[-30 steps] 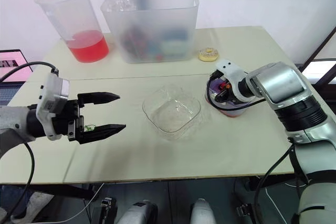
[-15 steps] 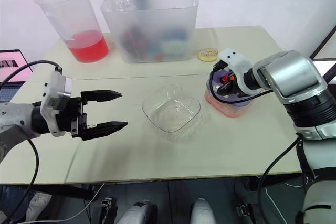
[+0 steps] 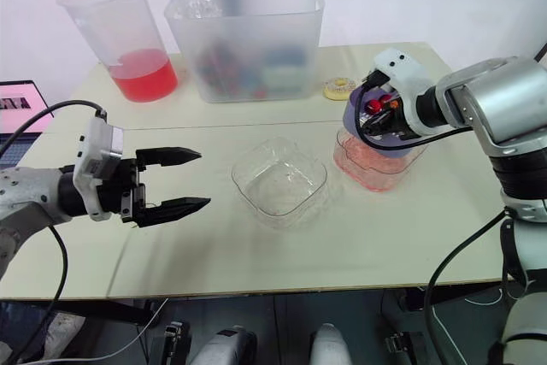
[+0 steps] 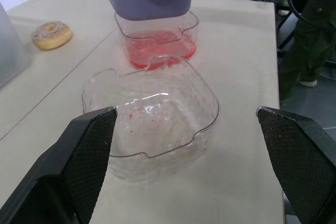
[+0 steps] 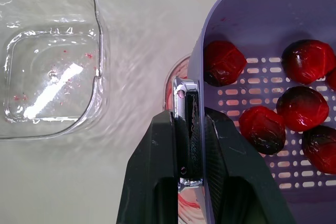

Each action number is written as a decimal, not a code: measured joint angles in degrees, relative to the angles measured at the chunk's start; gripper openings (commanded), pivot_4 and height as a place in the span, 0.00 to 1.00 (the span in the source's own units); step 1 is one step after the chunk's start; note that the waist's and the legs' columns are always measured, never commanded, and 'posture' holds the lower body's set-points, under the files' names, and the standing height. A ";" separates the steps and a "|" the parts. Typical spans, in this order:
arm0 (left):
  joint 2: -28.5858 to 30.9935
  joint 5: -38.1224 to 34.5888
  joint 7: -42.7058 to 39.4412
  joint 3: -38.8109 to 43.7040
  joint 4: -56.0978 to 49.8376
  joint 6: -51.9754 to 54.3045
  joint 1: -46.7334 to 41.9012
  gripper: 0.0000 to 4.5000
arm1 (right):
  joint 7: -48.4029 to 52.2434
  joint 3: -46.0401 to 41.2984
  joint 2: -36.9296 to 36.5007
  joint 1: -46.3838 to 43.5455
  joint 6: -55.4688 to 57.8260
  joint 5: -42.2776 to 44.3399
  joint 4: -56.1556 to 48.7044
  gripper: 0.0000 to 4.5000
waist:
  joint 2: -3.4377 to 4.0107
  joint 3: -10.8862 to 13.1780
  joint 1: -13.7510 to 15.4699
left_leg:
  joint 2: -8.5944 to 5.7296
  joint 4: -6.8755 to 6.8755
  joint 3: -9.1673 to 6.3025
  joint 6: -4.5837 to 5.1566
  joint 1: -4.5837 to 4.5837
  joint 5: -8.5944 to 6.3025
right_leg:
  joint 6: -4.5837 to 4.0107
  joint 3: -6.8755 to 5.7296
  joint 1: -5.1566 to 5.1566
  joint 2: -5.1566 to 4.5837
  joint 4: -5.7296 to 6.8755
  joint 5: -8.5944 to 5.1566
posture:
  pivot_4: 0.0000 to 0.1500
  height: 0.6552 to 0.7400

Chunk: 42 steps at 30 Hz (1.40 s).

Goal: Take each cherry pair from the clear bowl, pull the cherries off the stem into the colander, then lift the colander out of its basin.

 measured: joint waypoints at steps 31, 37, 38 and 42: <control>-2.04 0.76 4.25 6.64 -2.74 -0.80 9.25 1.00 | 16.37 16.24 23.77 -19.02 -44.09 -17.43 40.66 0.04 | 0.00 0.00 -2.76 | 0.02 -0.39 -0.06 -0.05 0.03 0.03 | 0.00 -0.03 -0.13 0.00 -0.02 0.00 | 1.00 1.00; -2.06 -0.75 6.99 10.15 -6.34 -0.23 12.75 1.00 | 17.34 16.28 32.70 -20.29 -59.28 -23.92 59.47 0.04 | 0.00 0.00 -3.00 | 0.02 -0.39 -0.13 -0.10 0.03 0.05 | 0.00 -0.04 -0.13 0.00 -0.02 0.00 | 1.00 1.00; -2.06 -1.18 7.52 10.73 -6.78 0.02 13.34 1.00 | 17.39 15.87 33.82 -20.36 -61.42 -24.83 62.05 0.04 | 0.00 0.00 -3.10 | 0.02 -0.40 -0.13 -0.10 0.03 0.06 | 0.00 -0.04 -0.13 0.00 -0.01 0.00 | 1.00 1.00; -1.99 -2.38 8.78 11.74 -7.78 0.93 14.40 1.00 | 18.36 15.32 37.20 -20.29 -66.59 -27.54 68.72 0.04 | 0.01 0.00 -3.30 | 0.04 -0.43 -0.14 -0.13 0.03 0.08 | -0.01 -0.03 -0.16 0.02 0.00 0.00 | 1.00 1.00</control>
